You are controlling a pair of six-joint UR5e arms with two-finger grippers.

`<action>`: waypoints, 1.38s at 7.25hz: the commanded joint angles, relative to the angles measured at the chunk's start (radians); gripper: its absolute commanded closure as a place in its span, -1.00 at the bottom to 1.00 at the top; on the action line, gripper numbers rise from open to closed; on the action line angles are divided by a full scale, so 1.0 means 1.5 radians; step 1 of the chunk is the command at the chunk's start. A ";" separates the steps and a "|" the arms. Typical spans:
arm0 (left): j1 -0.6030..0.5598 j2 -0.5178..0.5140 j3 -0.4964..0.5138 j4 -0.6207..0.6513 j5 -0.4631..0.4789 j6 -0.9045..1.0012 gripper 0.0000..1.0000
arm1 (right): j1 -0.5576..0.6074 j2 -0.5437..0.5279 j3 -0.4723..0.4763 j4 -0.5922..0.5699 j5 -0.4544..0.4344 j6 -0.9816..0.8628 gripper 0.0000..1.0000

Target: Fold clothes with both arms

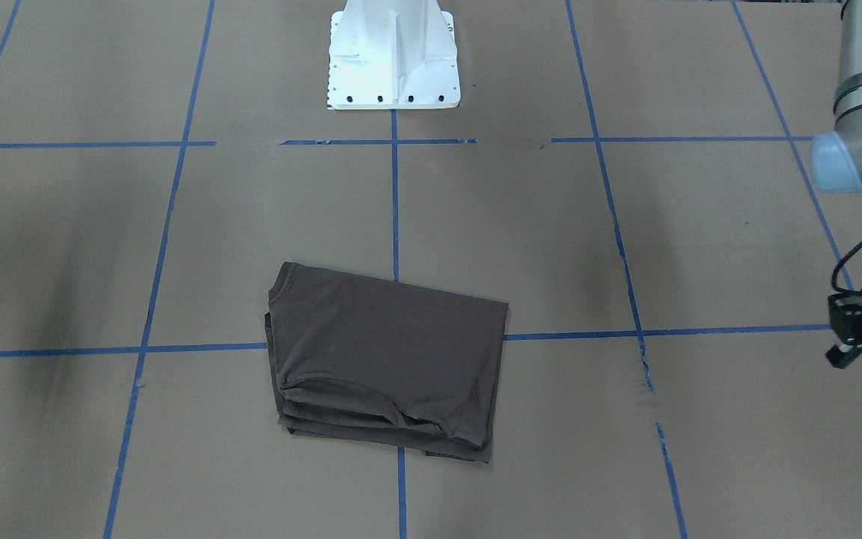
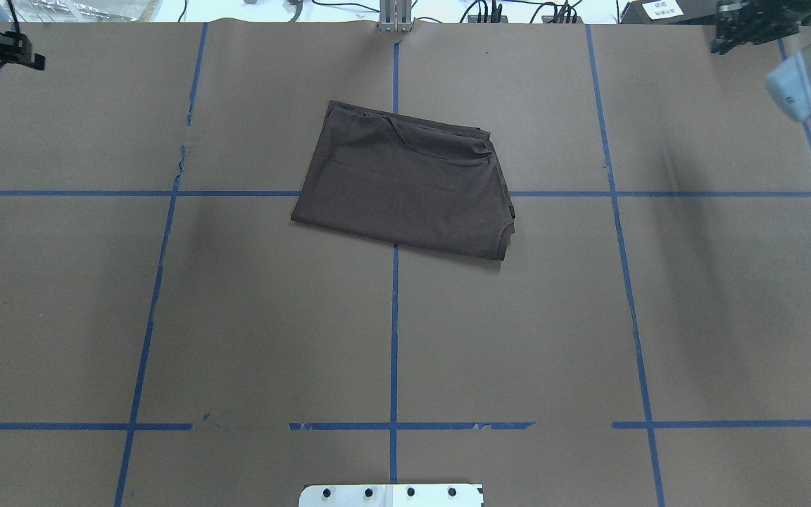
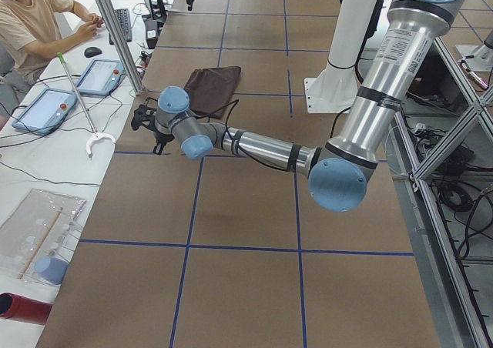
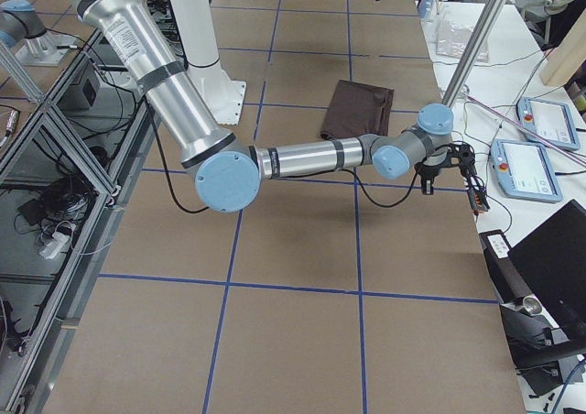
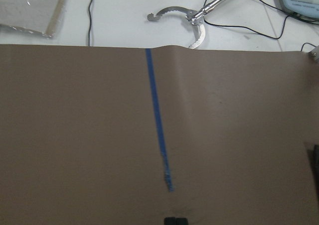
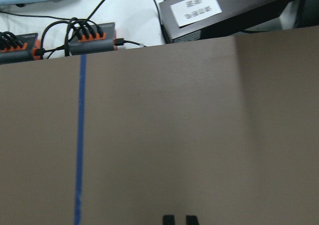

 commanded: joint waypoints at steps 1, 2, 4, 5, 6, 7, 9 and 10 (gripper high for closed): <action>-0.132 0.021 -0.025 0.173 -0.035 0.244 -0.91 | 0.101 -0.036 0.012 -0.081 0.080 -0.157 -0.99; -0.172 0.015 -0.034 0.368 -0.044 0.425 -1.00 | 0.106 -0.063 0.054 -0.168 0.081 -0.234 -1.00; -0.176 0.087 -0.098 0.529 -0.033 0.473 -1.00 | 0.106 -0.128 0.147 -0.334 0.052 -0.377 -1.00; -0.176 0.135 -0.109 0.524 -0.034 0.463 -1.00 | 0.096 -0.140 0.154 -0.390 0.000 -0.465 -1.00; -0.174 0.174 -0.120 0.495 -0.033 0.460 -1.00 | 0.102 -0.167 0.183 -0.426 -0.022 -0.520 -1.00; -0.174 0.186 -0.114 0.480 -0.032 0.461 -1.00 | 0.101 -0.222 0.238 -0.423 -0.020 -0.516 -1.00; -0.163 0.188 -0.118 0.485 -0.029 0.463 -1.00 | 0.081 -0.241 0.266 -0.419 -0.019 -0.514 -1.00; -0.148 0.185 -0.118 0.483 -0.029 0.460 -1.00 | 0.065 -0.243 0.263 -0.419 -0.021 -0.514 -1.00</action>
